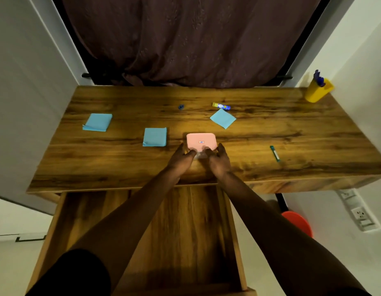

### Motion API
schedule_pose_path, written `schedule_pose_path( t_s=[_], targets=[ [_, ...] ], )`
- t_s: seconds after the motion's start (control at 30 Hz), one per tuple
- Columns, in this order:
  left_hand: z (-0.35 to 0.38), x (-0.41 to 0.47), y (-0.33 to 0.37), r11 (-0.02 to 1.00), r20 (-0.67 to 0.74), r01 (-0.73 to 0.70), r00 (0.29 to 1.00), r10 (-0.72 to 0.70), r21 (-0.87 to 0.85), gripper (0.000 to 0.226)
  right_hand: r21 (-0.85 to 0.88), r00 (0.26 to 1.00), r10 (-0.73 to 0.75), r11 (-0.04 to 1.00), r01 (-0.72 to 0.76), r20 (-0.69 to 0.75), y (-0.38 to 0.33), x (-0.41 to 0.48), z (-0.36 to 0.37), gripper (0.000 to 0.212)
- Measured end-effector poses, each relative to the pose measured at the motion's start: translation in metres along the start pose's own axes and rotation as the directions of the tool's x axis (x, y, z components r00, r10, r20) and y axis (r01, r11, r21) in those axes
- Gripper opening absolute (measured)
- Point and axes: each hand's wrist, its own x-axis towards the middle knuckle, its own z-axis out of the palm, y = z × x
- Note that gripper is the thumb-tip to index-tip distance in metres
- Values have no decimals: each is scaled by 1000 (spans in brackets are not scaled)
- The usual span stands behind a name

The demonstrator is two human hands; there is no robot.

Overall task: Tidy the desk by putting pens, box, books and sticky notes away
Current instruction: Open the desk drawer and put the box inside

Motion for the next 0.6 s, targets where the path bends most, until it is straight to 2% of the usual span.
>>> schedule_pose_path(
  t_s=[0.07, 0.17, 0.3, 0.4, 0.6],
  targets=[
    [2, 1, 1, 998, 41, 1, 999, 2, -68, 55, 21, 999, -23, 1000, 23, 22, 1, 4, 1, 56],
    [1, -6, 0, 993, 42, -5, 999, 11, -122, 49, 48, 999, -49, 998, 49, -4, 2, 3, 3, 49],
    [-14, -23, -18, 994, -8, -62, 998, 62, -86, 46, -80, 987, -133, 989, 126, -87, 0, -17, 1, 38],
    [-39, -41, -39, 991, -73, -88, 994, 81, -103, 41, -152, 976, -197, 972, 181, -94, 3, -37, 5, 34],
    [-105, -88, -82, 961, -171, -131, 981, 90, -243, 29, -42, 982, -188, 981, 189, 33, 8, -90, 43, 15]
  ],
)
